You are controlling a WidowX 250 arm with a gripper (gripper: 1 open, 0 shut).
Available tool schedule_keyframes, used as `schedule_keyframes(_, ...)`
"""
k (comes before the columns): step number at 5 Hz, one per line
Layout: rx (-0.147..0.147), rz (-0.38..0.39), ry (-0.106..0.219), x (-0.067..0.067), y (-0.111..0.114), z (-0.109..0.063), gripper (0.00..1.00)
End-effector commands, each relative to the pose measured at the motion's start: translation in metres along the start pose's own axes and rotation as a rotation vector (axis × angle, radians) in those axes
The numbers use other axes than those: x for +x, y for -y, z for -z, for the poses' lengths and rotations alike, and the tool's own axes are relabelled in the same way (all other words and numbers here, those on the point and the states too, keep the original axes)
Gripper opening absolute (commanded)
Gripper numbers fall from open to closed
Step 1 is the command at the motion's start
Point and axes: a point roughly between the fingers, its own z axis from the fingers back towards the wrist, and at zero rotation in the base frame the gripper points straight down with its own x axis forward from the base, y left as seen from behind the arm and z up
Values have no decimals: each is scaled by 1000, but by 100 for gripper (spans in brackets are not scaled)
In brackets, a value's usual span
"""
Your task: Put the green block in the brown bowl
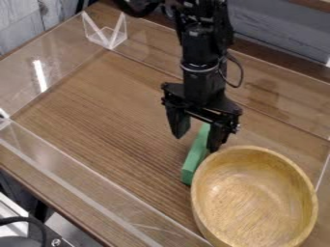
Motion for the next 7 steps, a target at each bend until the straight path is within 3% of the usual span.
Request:
schedule_keyframes(1,-10,11,26,6,2,-7,100)
schedule_keyframes(4,-18,18,16,6,2,-4,100)
schedule_keyframes(7,-20,22,24,9,-1,15,100)
